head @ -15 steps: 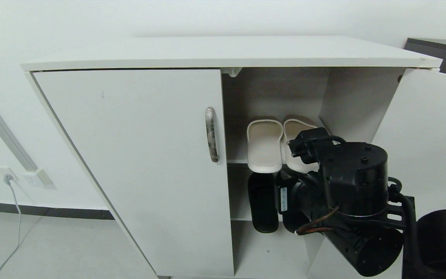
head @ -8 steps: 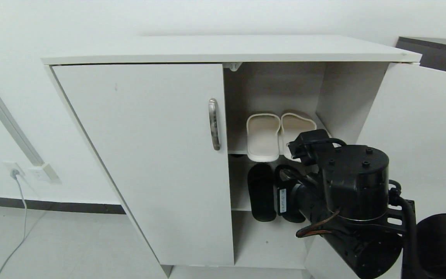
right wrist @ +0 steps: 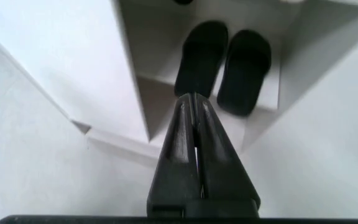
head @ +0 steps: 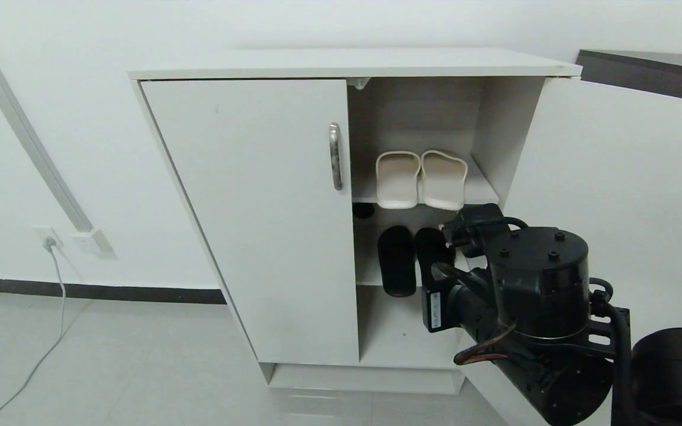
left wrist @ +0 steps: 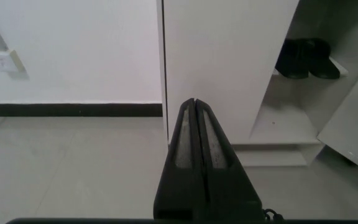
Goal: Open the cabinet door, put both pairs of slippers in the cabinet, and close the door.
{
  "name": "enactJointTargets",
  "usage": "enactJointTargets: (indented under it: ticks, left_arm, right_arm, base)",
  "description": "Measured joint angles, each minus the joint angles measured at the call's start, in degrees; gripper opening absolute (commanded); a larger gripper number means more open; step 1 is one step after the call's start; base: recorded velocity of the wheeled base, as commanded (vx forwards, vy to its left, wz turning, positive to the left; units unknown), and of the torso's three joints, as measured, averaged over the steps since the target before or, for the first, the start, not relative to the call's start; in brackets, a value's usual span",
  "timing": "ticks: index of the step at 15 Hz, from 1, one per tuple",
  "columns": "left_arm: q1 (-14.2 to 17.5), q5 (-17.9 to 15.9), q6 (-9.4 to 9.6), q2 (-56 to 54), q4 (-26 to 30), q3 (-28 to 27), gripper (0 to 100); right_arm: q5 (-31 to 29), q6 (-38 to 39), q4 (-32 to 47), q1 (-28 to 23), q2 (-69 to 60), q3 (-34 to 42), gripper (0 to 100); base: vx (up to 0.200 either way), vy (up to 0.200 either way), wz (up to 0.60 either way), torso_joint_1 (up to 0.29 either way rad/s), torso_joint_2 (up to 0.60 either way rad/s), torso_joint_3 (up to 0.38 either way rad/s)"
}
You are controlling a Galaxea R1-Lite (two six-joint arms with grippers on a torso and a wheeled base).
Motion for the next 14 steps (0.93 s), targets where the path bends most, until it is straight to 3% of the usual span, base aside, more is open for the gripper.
enactJointTargets:
  ticks: [2,14]
  left_arm:
    - [0.05,-0.02,0.0,0.0,-0.02,0.0,0]
    - [0.05,0.01,0.0,0.0,0.02,0.0,0]
  right_arm:
    - [0.18,0.0,0.0,-0.27,0.13,0.23,0]
    - [0.44,-0.33,0.01,-1.18,1.27,1.3,0]
  base:
    - [-0.2,0.0,0.0,0.0,0.0,0.002]
    - [0.0,0.0,0.0,0.0,0.0,0.0]
